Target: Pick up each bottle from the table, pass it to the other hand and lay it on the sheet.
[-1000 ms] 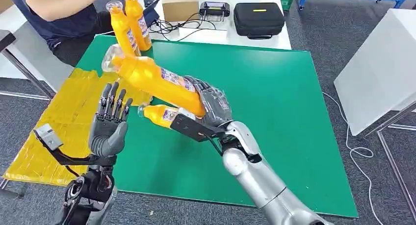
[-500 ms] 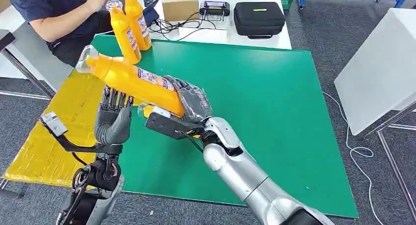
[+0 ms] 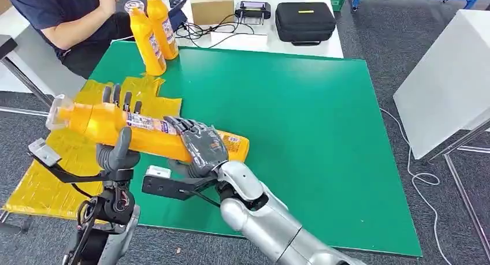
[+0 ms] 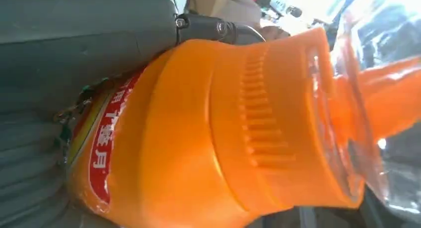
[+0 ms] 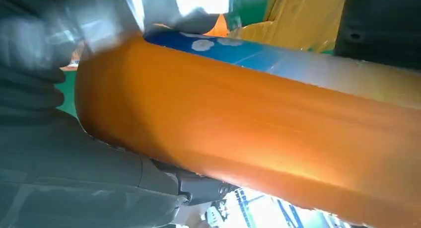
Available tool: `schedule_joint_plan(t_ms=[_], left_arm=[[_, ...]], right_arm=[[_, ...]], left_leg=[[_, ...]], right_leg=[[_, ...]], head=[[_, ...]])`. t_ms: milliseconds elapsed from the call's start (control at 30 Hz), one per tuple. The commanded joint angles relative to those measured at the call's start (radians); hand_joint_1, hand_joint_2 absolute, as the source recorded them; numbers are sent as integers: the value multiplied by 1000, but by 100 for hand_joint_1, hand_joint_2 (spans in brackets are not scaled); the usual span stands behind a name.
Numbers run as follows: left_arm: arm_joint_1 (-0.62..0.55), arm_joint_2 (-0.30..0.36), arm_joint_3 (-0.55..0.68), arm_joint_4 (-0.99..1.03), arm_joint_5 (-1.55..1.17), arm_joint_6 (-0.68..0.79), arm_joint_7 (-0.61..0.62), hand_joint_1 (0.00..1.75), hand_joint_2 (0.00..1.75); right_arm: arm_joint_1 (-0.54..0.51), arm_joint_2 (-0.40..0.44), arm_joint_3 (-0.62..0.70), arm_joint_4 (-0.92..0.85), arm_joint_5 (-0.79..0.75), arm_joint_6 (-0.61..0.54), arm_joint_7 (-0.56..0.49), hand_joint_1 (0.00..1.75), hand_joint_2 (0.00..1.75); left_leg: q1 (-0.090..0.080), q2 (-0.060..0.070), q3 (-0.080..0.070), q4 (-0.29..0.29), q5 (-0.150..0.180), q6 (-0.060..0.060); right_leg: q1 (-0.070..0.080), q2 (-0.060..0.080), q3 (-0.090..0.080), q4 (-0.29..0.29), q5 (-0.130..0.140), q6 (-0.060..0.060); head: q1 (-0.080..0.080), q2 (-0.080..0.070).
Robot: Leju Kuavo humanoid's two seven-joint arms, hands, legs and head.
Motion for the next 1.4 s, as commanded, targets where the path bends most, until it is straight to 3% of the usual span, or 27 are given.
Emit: schedule_joint_plan(t_ms=[33, 500, 533, 567, 1400], left_arm=[[-23, -27, 42, 6, -7, 3, 9, 0, 175], [2, -56, 43, -21, -46, -13, 38, 0, 175], [6, -58, 44, -29, -48, -13, 40, 54, 175], [13, -57, 45, -39, -52, -15, 41, 175, 175], [105, -160, 153, -192, -200, -62, 140, 175, 175]], right_arm=[[10, -49, 108, -47, 10, 20, -10, 175, 175], [19, -43, 116, -83, 35, 48, 30, 175, 175], [19, -44, 113, -83, 34, 50, 32, 175, 175], [22, -47, 106, -83, 32, 50, 35, 175, 175], [87, -62, -23, -160, 106, 68, 58, 175, 175]], left_leg=[[1, -1, 2, 0, -1, -1], [2, 0, 6, 0, -3, -2], [1, -1, 3, 0, -1, -2], [2, -1, 6, 0, -2, -2], [1, 0, 3, 0, -1, -2]], right_leg=[[1, 0, 3, -1, -1, -1], [2, 2, 8, -2, -2, -2], [1, 1, 4, -1, -1, -1], [1, 1, 7, -2, -2, -2], [1, 1, 4, -2, -1, -1]], head=[[0, 0], [0, 0], [0, 0], [0, 0], [0, 0]])
